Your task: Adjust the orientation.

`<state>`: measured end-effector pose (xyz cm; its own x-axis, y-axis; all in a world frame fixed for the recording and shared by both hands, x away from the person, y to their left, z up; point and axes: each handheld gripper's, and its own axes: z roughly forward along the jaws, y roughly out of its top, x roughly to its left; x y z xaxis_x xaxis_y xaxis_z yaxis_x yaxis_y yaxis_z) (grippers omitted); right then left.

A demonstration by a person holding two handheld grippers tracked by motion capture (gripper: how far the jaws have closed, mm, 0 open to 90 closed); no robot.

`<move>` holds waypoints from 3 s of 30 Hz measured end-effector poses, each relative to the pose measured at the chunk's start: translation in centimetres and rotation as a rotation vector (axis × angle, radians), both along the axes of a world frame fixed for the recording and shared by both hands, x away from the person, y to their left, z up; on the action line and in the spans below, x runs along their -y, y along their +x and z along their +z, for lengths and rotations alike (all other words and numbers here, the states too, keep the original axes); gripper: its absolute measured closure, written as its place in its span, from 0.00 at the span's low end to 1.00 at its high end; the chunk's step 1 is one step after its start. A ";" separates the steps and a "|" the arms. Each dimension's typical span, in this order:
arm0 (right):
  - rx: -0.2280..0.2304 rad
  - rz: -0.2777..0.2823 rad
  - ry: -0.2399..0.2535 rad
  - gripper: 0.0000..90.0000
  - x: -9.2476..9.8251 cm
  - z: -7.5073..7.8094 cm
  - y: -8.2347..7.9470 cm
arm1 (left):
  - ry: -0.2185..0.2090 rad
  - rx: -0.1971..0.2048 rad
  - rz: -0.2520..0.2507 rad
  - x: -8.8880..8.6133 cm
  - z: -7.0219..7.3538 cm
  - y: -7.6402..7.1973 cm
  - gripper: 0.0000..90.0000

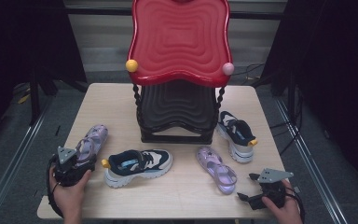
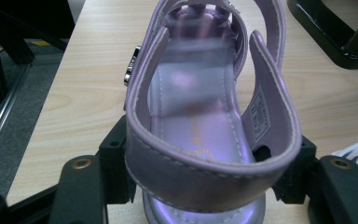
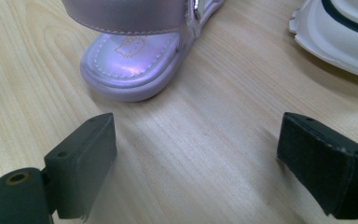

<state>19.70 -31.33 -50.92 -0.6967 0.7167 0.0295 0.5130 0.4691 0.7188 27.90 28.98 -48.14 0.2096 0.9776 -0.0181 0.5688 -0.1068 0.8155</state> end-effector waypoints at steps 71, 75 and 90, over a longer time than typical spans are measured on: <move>0.001 -0.003 0.002 0.12 0.0 0.0 0.1 | -0.058 0.186 -0.206 4.7 6.4 -3.7 0.41; 0.001 -0.003 0.002 0.12 0.0 0.0 0.1 | -0.063 0.199 -0.225 5.3 6.5 -3.9 0.41; 0.001 -0.003 0.002 0.12 0.0 0.0 0.1 | -0.092 0.256 -0.292 8.1 6.9 -4.6 0.41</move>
